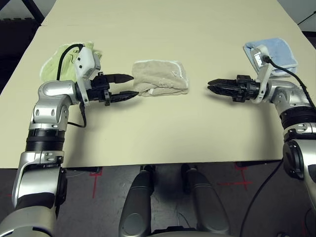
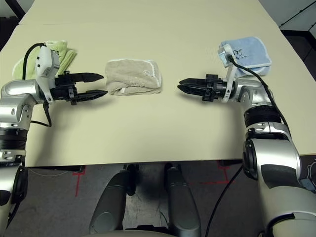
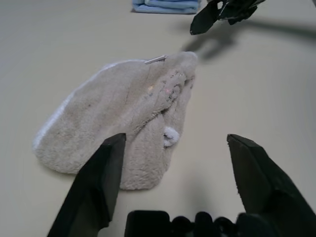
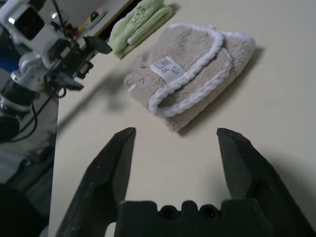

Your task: Fold the towel and set it aside.

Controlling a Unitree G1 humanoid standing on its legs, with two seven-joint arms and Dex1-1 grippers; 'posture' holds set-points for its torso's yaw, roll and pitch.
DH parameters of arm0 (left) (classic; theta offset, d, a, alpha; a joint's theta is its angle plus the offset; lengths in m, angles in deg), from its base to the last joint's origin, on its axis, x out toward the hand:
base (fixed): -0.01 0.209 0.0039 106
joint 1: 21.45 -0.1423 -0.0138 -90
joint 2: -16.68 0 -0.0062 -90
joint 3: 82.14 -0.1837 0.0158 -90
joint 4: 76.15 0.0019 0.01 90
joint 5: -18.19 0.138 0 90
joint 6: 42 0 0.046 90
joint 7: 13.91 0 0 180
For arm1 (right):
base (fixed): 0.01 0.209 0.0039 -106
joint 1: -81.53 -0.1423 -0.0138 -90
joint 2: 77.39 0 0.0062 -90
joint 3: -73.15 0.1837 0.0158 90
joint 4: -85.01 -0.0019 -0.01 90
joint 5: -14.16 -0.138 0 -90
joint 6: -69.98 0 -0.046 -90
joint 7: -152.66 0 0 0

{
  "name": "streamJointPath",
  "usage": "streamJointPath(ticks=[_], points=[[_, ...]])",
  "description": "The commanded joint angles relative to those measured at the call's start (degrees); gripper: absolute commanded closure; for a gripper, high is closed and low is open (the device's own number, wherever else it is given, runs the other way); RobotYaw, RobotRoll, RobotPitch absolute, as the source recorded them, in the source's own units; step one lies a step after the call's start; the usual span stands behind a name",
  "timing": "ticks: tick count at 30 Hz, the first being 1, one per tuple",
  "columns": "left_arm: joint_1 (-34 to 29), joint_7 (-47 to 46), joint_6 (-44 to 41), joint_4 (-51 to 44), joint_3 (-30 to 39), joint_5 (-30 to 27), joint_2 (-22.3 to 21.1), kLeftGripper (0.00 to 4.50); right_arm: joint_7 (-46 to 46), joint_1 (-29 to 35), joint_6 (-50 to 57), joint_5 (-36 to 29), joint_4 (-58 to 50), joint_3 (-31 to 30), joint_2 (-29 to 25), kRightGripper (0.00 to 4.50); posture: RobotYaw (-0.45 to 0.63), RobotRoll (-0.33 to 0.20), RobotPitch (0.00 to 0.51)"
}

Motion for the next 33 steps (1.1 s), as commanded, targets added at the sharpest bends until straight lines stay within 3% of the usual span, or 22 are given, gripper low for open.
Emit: streamJointPath(ticks=[1, 6, 12, 18, 33], points=[[-1.28, 0.54, 1.46, -2.15, 0.3, -1.26, -0.3, 0.0, -3.54, -1.01, 7.25, -2.5, -1.18, 2.24, -0.48, 0.02, 0.06, 0.0, 0.223], [-1.35, 0.41, 2.1, -2.78, -0.27, -1.56, 0.01, 0.0, -11.56, -3.62, 20.55, -7.75, 0.27, 6.96, 2.3, 0.02, 0.06, 0.0, 0.228], [-1.53, 0.26, 1.5, -4.15, -0.65, -1.72, 0.03, 0.0, -17.96, -2.99, 26.47, -9.25, -1.24, 7.47, 6.6, 0.02, 0.08, 0.0, 0.235], [-2.14, 0.08, -0.19, -6.62, -0.5, -2.32, -0.59, 0.0, -24.68, -3.02, 28.37, -10.2, -0.72, 9.45, 8.65, 0.02, 0.1, 0.0, 0.241], [-3.34, -1.68, -4.8, -12.77, -0.67, -3.93, -1.74, 0.0, -29.2, -4.81, 27.4, -9.23, 2.78, 8.37, 10.98, 0.02, 0.13, 0.0, 0.248]])
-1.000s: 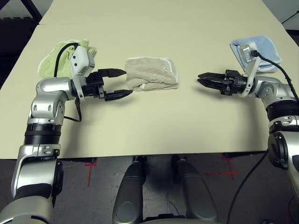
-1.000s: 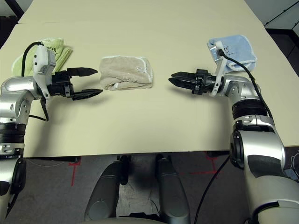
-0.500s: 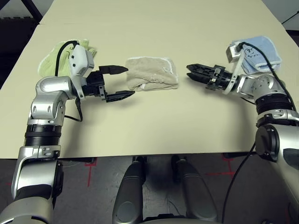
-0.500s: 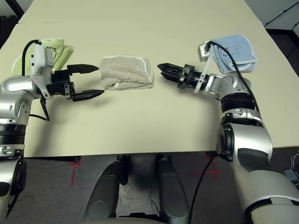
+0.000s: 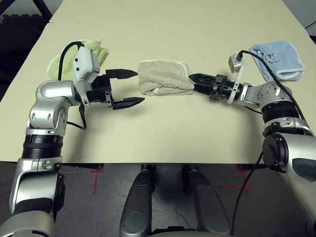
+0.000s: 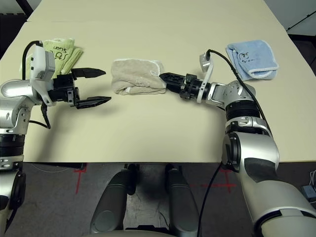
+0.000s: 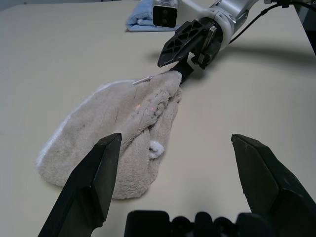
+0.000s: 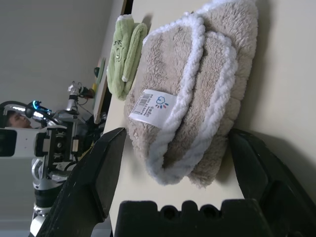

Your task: Fold the towel and set it aside.

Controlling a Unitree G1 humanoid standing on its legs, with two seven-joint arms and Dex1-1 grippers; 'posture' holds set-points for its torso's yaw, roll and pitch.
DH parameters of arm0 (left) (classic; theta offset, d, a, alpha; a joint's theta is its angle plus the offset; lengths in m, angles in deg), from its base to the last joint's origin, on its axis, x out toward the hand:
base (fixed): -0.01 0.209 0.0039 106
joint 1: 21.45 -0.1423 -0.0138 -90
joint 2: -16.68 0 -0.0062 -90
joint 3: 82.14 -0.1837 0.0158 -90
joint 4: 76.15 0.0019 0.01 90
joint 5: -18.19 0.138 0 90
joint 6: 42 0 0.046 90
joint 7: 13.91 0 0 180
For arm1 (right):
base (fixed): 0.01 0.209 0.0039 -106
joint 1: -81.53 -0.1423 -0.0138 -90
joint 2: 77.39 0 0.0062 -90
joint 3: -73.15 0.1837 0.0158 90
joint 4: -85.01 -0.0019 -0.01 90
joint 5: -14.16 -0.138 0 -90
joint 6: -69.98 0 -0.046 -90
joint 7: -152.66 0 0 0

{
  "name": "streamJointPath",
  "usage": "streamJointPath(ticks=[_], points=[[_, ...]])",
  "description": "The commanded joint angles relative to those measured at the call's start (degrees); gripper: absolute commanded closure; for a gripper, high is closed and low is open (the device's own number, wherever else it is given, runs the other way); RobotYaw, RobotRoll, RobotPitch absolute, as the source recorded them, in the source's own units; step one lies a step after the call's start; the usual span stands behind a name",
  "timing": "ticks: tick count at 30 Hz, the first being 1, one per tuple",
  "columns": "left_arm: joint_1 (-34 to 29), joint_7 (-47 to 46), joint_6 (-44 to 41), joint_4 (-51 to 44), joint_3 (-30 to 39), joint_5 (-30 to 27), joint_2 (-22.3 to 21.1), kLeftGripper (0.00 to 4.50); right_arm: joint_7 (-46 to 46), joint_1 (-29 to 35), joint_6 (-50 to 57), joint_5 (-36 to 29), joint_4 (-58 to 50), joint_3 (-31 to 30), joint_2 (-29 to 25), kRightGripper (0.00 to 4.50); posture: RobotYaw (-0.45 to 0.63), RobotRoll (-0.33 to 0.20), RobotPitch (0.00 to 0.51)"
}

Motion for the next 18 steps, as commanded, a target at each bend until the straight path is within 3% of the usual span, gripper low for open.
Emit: streamJointPath(ticks=[1, 13, 18], points=[[-0.8, 0.0, -1.08, -2.21, -0.65, -0.9, -0.6, 0.0, -2.65, -0.38, -0.68, 0.61, 2.5, 0.23, 0.92, 0.02, 0.13, 0.0, 0.248], [-0.42, -0.17, -2.86, -3.57, -0.94, -1.43, -0.55, 0.0, -7.07, -2.4, -3.72, 0.47, 5.18, 1.4, 4.15, 0.02, 0.14, 0.0, 0.25], [-0.43, -0.63, -3.94, -3.62, -0.73, -3.15, 0.52, 0.0, -7.78, -2.44, -4.76, 0.05, 5.33, 2.35, 4.48, 1.24, 0.13, 0.0, 0.249]])
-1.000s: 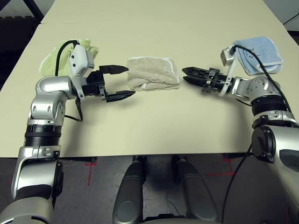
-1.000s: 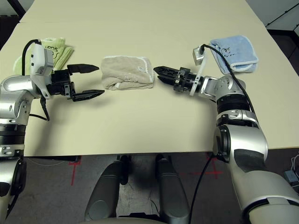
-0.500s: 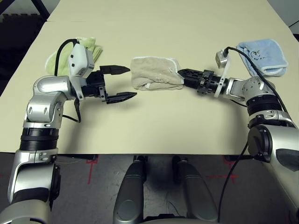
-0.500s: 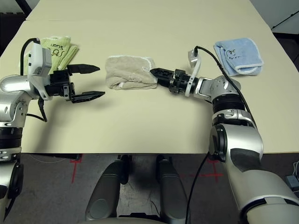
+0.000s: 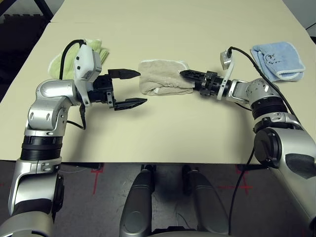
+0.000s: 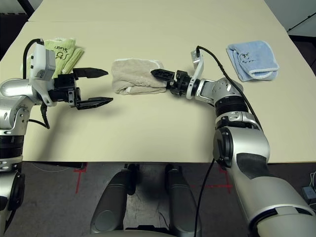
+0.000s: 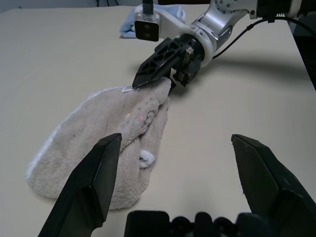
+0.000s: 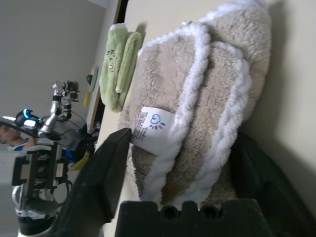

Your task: Fold the towel and set it aside.

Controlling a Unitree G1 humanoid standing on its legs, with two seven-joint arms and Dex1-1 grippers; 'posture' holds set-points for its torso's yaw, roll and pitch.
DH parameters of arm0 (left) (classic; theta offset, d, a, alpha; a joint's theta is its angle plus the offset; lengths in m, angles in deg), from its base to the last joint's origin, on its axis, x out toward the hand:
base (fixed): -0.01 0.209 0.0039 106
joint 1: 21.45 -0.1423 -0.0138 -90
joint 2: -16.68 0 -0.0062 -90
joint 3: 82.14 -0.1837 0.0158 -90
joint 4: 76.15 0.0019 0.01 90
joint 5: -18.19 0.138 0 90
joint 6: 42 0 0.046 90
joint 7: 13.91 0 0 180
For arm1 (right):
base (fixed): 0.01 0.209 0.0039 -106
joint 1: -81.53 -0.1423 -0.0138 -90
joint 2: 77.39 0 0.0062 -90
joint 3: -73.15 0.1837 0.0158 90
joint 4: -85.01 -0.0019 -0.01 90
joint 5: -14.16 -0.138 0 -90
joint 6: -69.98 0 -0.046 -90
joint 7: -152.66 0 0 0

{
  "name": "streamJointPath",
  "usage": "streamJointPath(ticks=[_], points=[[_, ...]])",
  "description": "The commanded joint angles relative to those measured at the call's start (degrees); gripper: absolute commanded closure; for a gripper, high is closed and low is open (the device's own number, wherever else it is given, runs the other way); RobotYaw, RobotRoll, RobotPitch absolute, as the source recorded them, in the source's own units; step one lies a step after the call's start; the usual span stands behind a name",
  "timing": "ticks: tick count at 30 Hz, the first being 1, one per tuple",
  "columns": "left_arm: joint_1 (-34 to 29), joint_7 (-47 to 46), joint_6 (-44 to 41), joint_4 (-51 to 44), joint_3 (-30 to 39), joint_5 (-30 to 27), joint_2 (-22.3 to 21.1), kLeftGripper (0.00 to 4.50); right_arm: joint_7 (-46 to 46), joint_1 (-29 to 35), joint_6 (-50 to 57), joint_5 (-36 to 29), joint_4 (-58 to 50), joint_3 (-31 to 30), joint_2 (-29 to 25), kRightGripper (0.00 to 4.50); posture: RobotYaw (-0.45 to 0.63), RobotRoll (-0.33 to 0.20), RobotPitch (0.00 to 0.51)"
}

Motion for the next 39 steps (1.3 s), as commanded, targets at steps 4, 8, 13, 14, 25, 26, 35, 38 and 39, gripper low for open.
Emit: streamJointPath(ticks=[4, 8, 13, 14, 25, 26, 35, 38, 39], points=[[-0.37, 0.32, -0.3, -0.9, -0.85, -1.72, 0.98, 0.0, -1.0, 0.84, -0.16, -0.2, 0.51, 0.78, 0.29, 2.82, 0.12, 0.0, 0.249], [-0.51, 0.99, 0.23, 0.1, -1.38, -1.17, 1.0, 0.0, -1.13, 1.06, -0.72, -0.77, 0.02, 1.34, 0.19, 4.22, 0.11, 0.0, 0.248], [-1.54, 1.55, 0.82, 2.39, -1.51, -0.16, 0.17, 0.0, -1.3, 0.51, -1.58, -1.86, -0.3, 2.63, -0.69, 4.5, 0.1, 0.0, 0.245], [-1.74, 1.44, 0.84, 2.81, -1.44, -0.03, 0.05, 0.0, -1.37, 0.21, -2.05, -2.13, -0.23, 3.2, -1.11, 4.5, 0.1, 0.0, 0.244], [-1.98, 0.71, 2.2, 5.36, -1.75, 0.5, 0.67, 0.0, -6.75, -5.73, -15.89, -7.22, 0.84, 13.79, -4.9, 4.5, 0.06, 0.0, 0.228], [-2.02, 0.47, 2.28, 5.42, -1.78, 0.54, 0.83, 0.0, -7.79, -6.22, -17.83, -7.82, 1.02, 15.04, -5.03, 4.5, 0.05, 0.0, 0.226], [-1.43, -1.66, 2.94, 7.8, -1.68, 0.7, 2.32, 0.0, -20.39, -7.6, -43.73, -7.97, 5.26, 21.58, -5.95, 4.5, -0.01, 0.0, 0.224], [-1.11, -1.98, 3.28, 8.24, -1.93, 0.9, 2.8, 0.0, -22.91, -7.65, -49.72, -7.4, 7.2, 22.15, -6.58, 4.5, -0.02, 0.0, 0.224], [-1.04, -2.13, 3.37, 8.3, -1.9, 0.9, 2.97, 0.0, -23.64, -7.68, -51.46, -7.28, 7.85, 22.2, -6.73, 4.5, -0.02, 0.0, 0.223]])
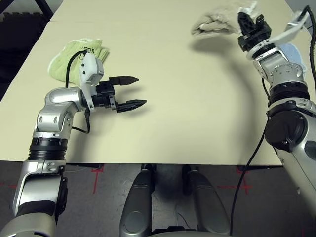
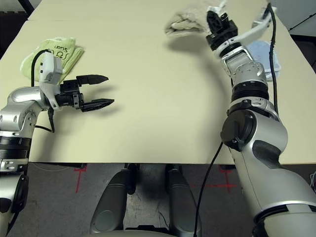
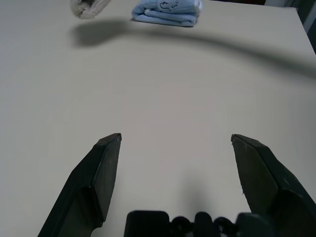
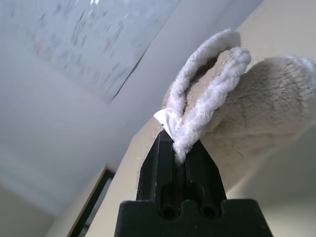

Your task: Fold the towel and set it aside.

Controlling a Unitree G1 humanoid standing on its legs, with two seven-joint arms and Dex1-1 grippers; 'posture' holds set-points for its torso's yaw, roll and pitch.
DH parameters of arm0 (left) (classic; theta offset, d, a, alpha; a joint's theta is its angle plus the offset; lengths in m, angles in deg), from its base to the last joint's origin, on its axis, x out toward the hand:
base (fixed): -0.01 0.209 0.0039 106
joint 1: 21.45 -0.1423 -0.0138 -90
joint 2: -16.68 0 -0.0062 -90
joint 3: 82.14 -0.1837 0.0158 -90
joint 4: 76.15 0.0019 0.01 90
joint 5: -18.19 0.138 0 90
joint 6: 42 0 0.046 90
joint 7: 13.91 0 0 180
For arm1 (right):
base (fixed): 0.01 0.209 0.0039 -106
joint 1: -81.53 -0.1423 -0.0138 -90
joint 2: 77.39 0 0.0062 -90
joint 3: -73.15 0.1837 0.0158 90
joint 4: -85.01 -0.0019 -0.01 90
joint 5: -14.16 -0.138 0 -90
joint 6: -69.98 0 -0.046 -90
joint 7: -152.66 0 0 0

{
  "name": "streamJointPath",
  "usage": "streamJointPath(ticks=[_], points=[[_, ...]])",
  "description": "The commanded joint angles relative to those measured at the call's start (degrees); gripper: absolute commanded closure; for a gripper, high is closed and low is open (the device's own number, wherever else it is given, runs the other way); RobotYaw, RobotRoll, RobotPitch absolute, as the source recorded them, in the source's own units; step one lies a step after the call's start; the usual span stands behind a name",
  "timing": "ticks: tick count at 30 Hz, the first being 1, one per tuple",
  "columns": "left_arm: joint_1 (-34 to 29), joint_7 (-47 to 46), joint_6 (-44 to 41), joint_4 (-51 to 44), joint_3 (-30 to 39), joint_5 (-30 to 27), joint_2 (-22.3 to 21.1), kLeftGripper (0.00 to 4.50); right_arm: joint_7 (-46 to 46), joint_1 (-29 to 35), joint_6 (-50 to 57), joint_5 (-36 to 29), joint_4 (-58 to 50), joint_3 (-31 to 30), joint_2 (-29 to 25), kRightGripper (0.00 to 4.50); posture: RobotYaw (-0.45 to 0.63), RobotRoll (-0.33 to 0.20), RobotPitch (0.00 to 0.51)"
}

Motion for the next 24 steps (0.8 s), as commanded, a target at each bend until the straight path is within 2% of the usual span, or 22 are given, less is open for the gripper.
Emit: streamJointPath(ticks=[1, 6, 15, 24], points=[[0.13, -0.27, 0.73, 0.74, -0.62, 0.53, 0.69, 0.0, -2.98, -0.27, -6.81, 0.28, 2.19, 1.14, -1.39, 4.5, -0.02, 0.0, 0.221], [0.12, -0.48, 1.4, 1.36, -0.19, 0.4, 0.97, 0.0, -5.44, -0.43, -12.56, 0.65, 4.32, 1.12, -1.51, 4.5, -0.04, 0.0, 0.199], [-1.21, -3.03, 1.68, 0.33, 0.05, 0.47, 1.72, 0.0, -7.4, -1.52, -15.82, 2.45, 7.12, 0.4, -2.56, 4.5, -0.02, 0.0, 0.224], [-0.75, -4.28, 2.52, 0.58, 0.4, 0.16, 1.76, 0.0, -7.99, -2.23, -18.06, 3.68, 8.29, 0.54, -3.63, 4.5, -0.01, 0.0, 0.225]])
